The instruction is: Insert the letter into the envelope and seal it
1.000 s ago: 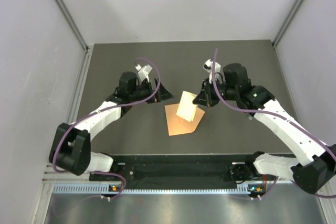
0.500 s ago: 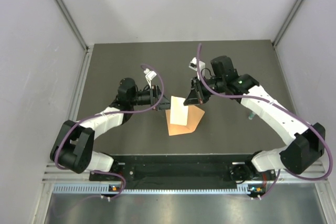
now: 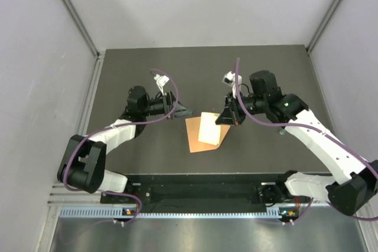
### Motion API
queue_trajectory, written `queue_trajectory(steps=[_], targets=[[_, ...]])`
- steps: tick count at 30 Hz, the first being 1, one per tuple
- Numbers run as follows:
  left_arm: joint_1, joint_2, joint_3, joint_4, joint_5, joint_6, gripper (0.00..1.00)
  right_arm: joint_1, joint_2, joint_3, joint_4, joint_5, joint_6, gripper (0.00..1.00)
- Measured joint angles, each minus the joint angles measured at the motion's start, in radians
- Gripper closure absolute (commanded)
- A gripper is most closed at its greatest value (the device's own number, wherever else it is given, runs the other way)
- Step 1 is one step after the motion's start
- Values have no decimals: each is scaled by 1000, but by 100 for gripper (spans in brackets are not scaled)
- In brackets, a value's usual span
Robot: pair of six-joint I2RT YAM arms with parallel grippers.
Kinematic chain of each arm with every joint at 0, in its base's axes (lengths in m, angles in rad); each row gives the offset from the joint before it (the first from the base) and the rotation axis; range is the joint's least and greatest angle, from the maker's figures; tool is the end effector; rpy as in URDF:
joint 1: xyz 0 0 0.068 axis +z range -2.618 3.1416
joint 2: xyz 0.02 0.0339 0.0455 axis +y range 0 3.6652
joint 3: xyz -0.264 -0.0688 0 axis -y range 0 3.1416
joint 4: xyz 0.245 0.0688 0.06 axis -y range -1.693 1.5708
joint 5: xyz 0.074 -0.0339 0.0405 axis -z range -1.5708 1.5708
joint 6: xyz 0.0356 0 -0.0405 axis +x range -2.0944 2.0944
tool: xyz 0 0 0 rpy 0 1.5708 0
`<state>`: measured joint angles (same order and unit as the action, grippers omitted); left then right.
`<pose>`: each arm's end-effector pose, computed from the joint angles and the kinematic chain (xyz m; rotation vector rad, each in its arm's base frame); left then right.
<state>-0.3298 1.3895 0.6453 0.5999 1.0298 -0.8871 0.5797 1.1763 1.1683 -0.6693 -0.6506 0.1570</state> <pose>0.2594 -0.1211 0.2381 0.3497 1.9598 -1.7143 0.1921 0.1516 0.3511 -0.8434 2.1647 1.1173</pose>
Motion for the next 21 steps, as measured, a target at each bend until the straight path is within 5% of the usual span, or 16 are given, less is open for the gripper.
queue_trajectory(steps=[7,10,14,16,18,21], targets=[[7,27,-53,273,44,-163,2,0,26,-14,51,-29,14,100],[0,27,-63,343,57,-204,11,0,84,-1,85,-58,28,100],[-16,27,-63,384,66,-221,33,0,139,20,130,-81,46,100],[-25,27,-64,388,69,-218,51,0,152,31,151,-85,55,100],[-34,27,-66,386,73,-213,81,0,160,45,169,-85,63,100],[-42,27,-66,382,73,-208,100,0,174,71,190,-87,75,97]])
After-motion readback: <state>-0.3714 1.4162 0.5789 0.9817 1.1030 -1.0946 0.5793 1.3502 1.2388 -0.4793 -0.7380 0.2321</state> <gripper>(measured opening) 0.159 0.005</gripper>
